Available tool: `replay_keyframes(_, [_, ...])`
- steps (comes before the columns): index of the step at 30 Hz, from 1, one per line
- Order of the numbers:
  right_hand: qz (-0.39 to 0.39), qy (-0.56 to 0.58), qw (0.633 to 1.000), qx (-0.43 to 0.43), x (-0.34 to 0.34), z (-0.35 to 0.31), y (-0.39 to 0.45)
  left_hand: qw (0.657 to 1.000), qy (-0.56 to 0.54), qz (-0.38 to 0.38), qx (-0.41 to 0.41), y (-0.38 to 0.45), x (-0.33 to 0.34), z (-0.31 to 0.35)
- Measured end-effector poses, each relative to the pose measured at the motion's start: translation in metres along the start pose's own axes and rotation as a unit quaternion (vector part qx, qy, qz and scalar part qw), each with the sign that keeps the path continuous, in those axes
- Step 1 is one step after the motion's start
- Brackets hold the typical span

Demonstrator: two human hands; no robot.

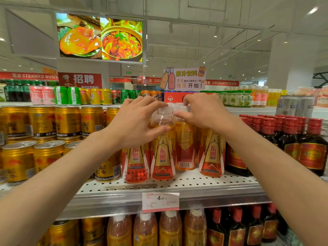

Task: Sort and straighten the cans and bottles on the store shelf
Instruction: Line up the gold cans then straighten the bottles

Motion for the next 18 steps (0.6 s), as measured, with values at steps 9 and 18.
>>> replay_keyframes(9, [-0.101, 0.078, 0.991, -0.039, -0.009, 0.01, -0.004, 1.0, 0.0, 0.002, -0.002, 0.0, 0.002, 0.0])
replay_keyframes(18, [-0.083, -0.048, 0.993, -0.074, 0.008, 0.005, -0.007, 1.0, 0.005, 0.007, 0.002, -0.002, 0.002, -0.001])
Point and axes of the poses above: each hand's wrist, its own y-axis towards the middle knuckle, its own x-axis out of the palm, z = x × y, the point moved 5 cm from there along y, towards the middle knuckle, and after that the axes turned 14 degrees about y, right-handed, at the moved point
